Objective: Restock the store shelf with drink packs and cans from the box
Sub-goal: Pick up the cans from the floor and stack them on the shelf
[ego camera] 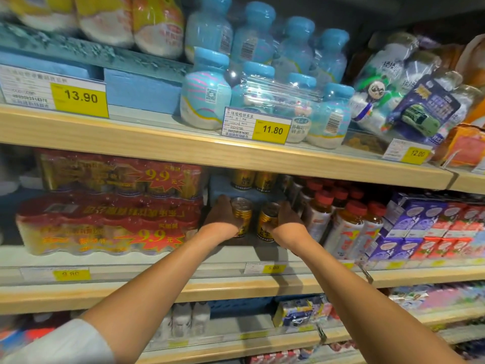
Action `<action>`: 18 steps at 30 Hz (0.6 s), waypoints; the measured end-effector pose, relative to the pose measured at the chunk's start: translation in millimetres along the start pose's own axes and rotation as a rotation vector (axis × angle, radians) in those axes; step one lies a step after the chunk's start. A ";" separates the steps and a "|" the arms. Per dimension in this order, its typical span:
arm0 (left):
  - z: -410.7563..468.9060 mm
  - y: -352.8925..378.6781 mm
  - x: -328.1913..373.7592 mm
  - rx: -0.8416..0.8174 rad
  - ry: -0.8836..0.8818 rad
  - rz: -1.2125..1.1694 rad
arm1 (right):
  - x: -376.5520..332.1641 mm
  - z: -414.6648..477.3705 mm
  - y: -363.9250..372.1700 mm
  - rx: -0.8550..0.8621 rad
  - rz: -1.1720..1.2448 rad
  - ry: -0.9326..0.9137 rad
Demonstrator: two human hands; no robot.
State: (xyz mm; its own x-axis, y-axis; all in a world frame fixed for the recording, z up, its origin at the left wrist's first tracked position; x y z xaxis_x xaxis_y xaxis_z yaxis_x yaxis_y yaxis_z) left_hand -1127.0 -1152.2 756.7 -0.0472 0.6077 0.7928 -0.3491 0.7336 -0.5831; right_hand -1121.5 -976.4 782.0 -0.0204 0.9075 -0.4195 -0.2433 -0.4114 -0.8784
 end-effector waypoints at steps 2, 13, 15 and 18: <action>2.1 1.5 -0.7 -0.005 -0.014 -0.021 | 0.8 4.8 2.0 0.002 0.038 -0.020; 5.6 10.2 1.6 0.034 -0.029 -0.105 | 3.0 17.6 15.9 0.043 0.082 -0.013; 5.3 11.0 2.2 0.030 -0.035 -0.115 | 2.8 17.6 18.8 0.059 0.081 0.001; 4.6 11.6 2.1 0.025 -0.053 -0.132 | 5.2 13.7 22.3 0.070 0.128 0.014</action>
State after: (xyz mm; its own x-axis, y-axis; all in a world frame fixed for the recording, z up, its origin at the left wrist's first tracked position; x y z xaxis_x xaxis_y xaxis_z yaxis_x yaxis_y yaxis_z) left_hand -1135.4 -1143.8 752.4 -0.0486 0.4890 0.8709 -0.3791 0.7977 -0.4690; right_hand -1140.3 -979.7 763.4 -0.0422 0.8464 -0.5309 -0.3063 -0.5167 -0.7995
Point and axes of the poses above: each hand's wrist, its own z-axis towards the middle knuckle, its own y-axis out of the palm, x = y × z, the point moved 4 cm from there along z, towards the middle knuckle, and after that the axes turned 12 degrees about x, right-handed, at the moved point
